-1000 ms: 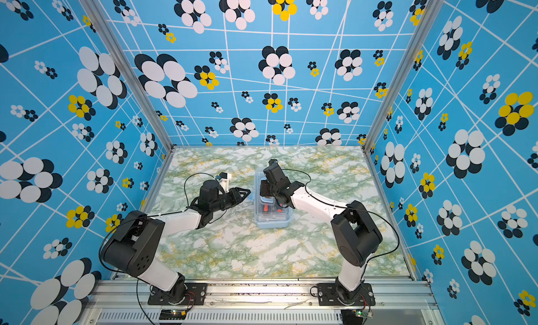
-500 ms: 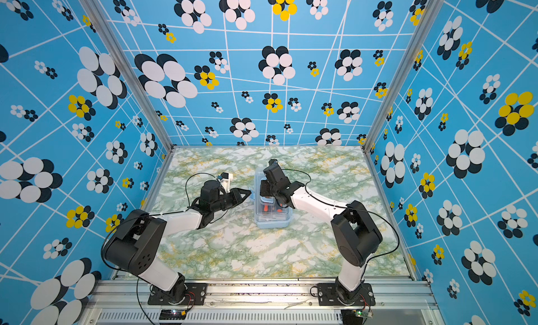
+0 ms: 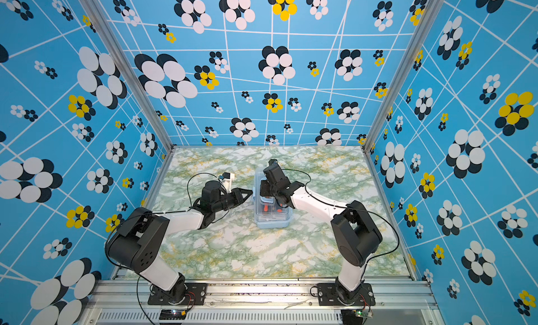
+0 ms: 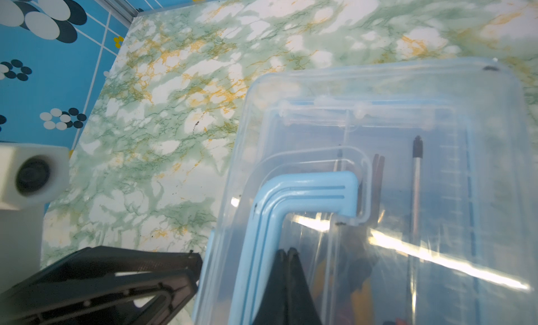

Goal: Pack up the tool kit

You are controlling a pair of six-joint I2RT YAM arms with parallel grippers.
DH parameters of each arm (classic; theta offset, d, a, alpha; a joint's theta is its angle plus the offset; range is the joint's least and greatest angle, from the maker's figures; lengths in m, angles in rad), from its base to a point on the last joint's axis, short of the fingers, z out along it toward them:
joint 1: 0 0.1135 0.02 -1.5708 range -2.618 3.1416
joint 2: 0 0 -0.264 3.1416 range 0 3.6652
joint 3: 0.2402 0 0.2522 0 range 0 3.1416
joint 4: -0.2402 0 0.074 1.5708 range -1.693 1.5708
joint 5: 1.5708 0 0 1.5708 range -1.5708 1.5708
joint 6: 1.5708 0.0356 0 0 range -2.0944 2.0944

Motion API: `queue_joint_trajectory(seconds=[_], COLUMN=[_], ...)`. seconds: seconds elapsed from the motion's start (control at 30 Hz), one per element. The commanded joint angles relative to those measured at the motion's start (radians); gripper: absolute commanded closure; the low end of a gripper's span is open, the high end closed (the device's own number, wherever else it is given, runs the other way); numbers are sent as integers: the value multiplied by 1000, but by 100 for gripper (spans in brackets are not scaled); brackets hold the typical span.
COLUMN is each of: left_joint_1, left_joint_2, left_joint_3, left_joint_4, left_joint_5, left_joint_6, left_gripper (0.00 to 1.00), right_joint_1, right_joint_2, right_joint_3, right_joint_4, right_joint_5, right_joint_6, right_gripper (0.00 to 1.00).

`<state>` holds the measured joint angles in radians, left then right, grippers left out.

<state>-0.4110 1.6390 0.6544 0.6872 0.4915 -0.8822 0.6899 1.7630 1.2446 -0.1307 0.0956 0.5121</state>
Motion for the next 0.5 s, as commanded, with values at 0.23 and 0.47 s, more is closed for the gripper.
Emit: queue_joint_trajectory(seconds=[0.23,0.47], left_joint_1=[-24,-38], left_joint_2=[57,115], left_joint_3=[18,21], left_joint_4=[-32,14], left_joint_5=[20,25], left_joint_6=[28,9], left_gripper=[74,77], right_joint_1=[16,15], right_joint_2=[70,70], right_joint_3=[-20,-20], right_joint_4=[-106,-111], right_joint_5=[-62,-59], right_joint_6=[-4,-5], right_gripper=[100,100])
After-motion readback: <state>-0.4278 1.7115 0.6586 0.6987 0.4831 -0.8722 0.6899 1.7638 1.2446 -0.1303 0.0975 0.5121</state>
